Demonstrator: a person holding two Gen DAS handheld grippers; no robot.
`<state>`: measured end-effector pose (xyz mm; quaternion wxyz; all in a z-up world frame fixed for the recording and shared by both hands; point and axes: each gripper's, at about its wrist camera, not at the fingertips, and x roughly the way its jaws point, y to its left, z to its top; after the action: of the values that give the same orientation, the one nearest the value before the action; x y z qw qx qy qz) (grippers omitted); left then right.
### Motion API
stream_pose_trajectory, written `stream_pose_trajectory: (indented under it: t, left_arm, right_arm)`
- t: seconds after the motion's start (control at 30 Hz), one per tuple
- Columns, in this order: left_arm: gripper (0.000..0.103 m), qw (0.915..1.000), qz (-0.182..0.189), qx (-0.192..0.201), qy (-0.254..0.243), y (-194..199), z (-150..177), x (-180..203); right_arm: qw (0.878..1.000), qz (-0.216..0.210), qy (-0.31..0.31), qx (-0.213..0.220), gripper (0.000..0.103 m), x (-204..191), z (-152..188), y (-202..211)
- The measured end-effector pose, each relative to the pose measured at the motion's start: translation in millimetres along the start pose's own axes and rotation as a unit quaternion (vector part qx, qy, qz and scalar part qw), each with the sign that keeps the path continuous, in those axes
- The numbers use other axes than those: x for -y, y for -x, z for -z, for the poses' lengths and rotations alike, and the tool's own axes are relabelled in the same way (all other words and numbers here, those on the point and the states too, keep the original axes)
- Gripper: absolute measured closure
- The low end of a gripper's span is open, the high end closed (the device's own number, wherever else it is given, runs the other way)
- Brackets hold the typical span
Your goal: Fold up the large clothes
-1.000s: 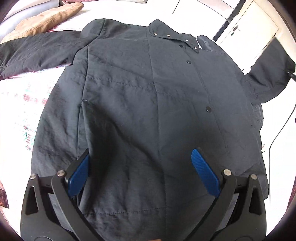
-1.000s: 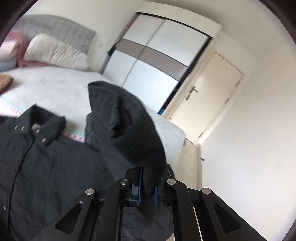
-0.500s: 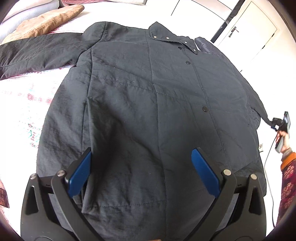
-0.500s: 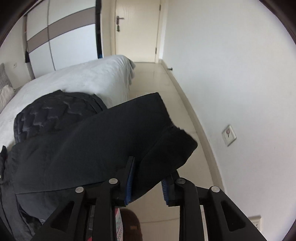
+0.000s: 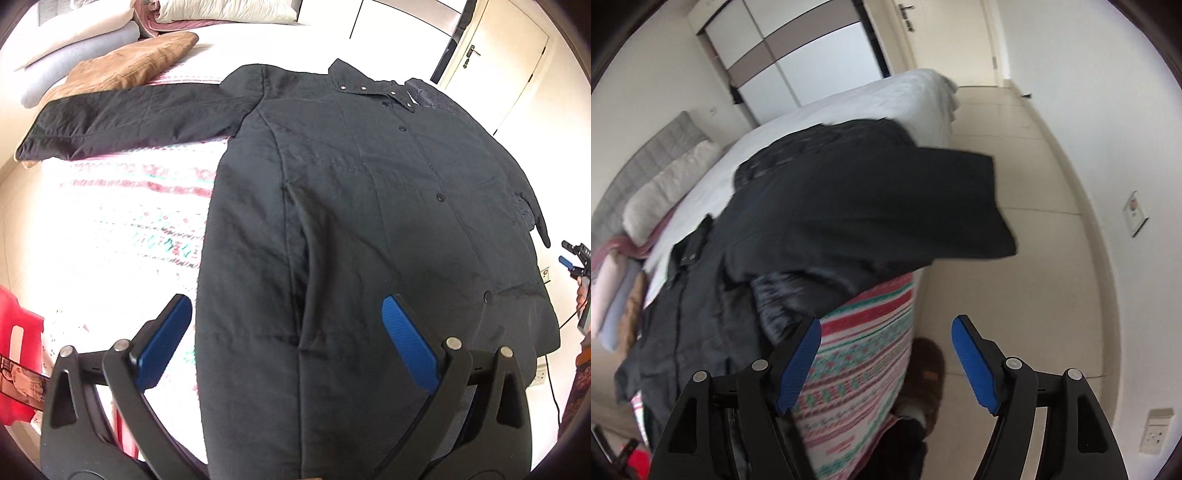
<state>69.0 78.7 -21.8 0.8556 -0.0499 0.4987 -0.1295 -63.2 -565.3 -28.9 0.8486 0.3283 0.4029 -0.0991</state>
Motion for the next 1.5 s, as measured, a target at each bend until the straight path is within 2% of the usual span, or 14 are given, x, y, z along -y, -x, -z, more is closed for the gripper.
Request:
stream_pose_trajectory:
  t: [0.1, 0.37, 0.5, 0.67, 0.73, 0.77, 0.87, 0.93, 1.0, 1.07, 1.13, 1.2, 1.33, 1.5]
  left_arm:
    - [0.002, 0.9996, 0.022, -0.001, 0.016, 15.6, 21.1, -27.4]
    - [0.01, 0.995, 0.097, -0.021, 0.013, 38.1, 87.5, -58.6]
    - [0.03, 0.9767, 0.195, -0.054, 0.073, 23.9, 114.5, -67.8]
    - [0.041, 0.9658, 0.239, -0.059, 0.081, 18.3, 128.6, -51.8]
    - [0.057, 0.9653, 0.242, -0.058, 0.077, 21.4, 126.5, -44.2]
    - [0.08, 0.9649, 0.244, -0.055, 0.082, 26.6, 125.4, -42.4]
    - [0.091, 0.9593, 0.265, -0.013, 0.095, 59.8, 119.4, -43.0]
    - [0.092, 0.9554, 0.279, 0.023, 0.092, 86.5, 114.8, -43.2]
    - [0.091, 0.9689, 0.236, 0.03, 0.068, 101.8, 114.0, -41.4]
    - [0.085, 0.9939, 0.108, 0.016, 0.016, 100.9, 118.0, -28.7]
    - [0.083, 0.9992, 0.02, 0.004, -0.033, 95.4, 127.4, -15.5]
    - [0.078, 0.9968, -0.023, 0.009, -0.077, 99.6, 140.6, -5.2]
    - [0.038, 0.9864, 0.003, 0.049, -0.157, 116.7, 152.2, 25.2]
    - [0.032, 0.9608, 0.107, 0.04, -0.252, 97.3, 150.6, 85.2]
  right_arm:
    - [0.994, -0.103, 0.004, -0.043, 0.027, -14.2, 59.6, 4.3]
    - [0.989, -0.133, 0.07, -0.005, 0.027, -23.6, 160.9, 46.1]
    - [0.987, -0.151, 0.011, -0.045, 0.026, 2.4, 187.3, 27.9]
    - [0.966, -0.248, -0.042, -0.057, 0.026, 6.2, 215.5, 3.5]
    - [0.958, -0.276, -0.046, -0.057, 0.025, -6.1, 218.1, -3.3]
    - [0.955, -0.288, -0.04, -0.054, 0.026, -15.7, 218.1, -5.1]
    - [0.954, -0.298, -0.011, -0.039, 0.088, -49.2, 213.9, 7.6]
    - [0.942, -0.336, -0.014, -0.01, 0.092, -62.7, 208.2, 36.1]
    - [0.936, -0.351, -0.004, 0.019, 0.094, -71.0, 204.7, 68.2]
    - [0.957, -0.286, 0.021, 0.036, 0.094, -74.6, 203.8, 88.7]
    - [0.986, -0.155, 0.047, 0.039, 0.089, -72.7, 208.2, 92.4]
    - [0.992, -0.119, 0.03, 0.006, 0.084, -59.0, 215.8, 81.5]
    - [0.993, -0.112, 0.031, -0.022, 0.073, -54.0, 236.6, 81.7]
    - [0.986, -0.131, 0.099, -0.032, 0.049, -87.0, 256.5, 94.1]
